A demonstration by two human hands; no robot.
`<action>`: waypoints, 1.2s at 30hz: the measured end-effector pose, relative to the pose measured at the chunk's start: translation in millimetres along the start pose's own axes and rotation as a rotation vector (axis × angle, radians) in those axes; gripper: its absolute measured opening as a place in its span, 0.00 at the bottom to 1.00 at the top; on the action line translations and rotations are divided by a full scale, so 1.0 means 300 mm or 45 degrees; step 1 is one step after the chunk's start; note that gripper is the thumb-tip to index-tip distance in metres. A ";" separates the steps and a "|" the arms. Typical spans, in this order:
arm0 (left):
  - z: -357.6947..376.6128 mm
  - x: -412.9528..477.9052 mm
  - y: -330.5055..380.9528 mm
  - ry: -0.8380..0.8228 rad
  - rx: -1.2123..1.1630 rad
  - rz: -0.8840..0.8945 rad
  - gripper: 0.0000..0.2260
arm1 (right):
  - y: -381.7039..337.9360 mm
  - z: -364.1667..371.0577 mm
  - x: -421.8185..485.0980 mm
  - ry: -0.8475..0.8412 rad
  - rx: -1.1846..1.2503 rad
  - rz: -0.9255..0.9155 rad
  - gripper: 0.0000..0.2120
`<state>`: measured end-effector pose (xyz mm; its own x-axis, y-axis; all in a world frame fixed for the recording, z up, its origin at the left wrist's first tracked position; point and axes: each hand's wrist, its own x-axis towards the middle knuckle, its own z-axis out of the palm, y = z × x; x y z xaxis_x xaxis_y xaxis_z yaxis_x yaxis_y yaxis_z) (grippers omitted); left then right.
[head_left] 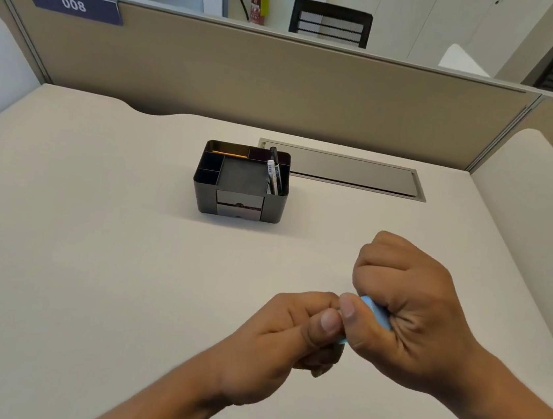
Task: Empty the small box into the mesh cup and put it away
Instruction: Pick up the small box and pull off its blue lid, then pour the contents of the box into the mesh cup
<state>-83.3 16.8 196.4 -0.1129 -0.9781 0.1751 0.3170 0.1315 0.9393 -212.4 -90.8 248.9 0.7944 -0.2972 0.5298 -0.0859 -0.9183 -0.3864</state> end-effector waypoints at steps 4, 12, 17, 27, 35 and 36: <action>0.007 0.008 -0.016 0.093 0.066 0.061 0.11 | 0.009 -0.009 0.006 -0.062 -0.080 0.045 0.27; -0.040 0.022 -0.038 0.348 0.328 0.033 0.17 | 0.042 -0.012 0.000 0.068 0.285 0.411 0.14; -0.065 0.036 -0.049 0.454 0.313 0.023 0.11 | 0.074 0.012 -0.035 0.221 0.680 0.707 0.16; -0.116 0.129 -0.165 0.673 0.427 -0.151 0.13 | 0.323 0.280 -0.333 0.042 0.912 1.270 0.09; -0.133 0.289 -0.308 0.662 0.500 -0.313 0.13 | 0.488 0.349 -0.492 -0.151 0.970 1.494 0.13; -0.131 0.314 -0.323 0.649 0.529 -0.327 0.13 | 0.498 0.353 -0.496 -0.168 0.957 1.486 0.12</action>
<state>-87.7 -94.4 110.3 0.3512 -0.9270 -0.1320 -0.0578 -0.1622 0.9851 -279.8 -156.2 32.5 0.5423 -0.7196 -0.4337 -0.4238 0.2114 -0.8808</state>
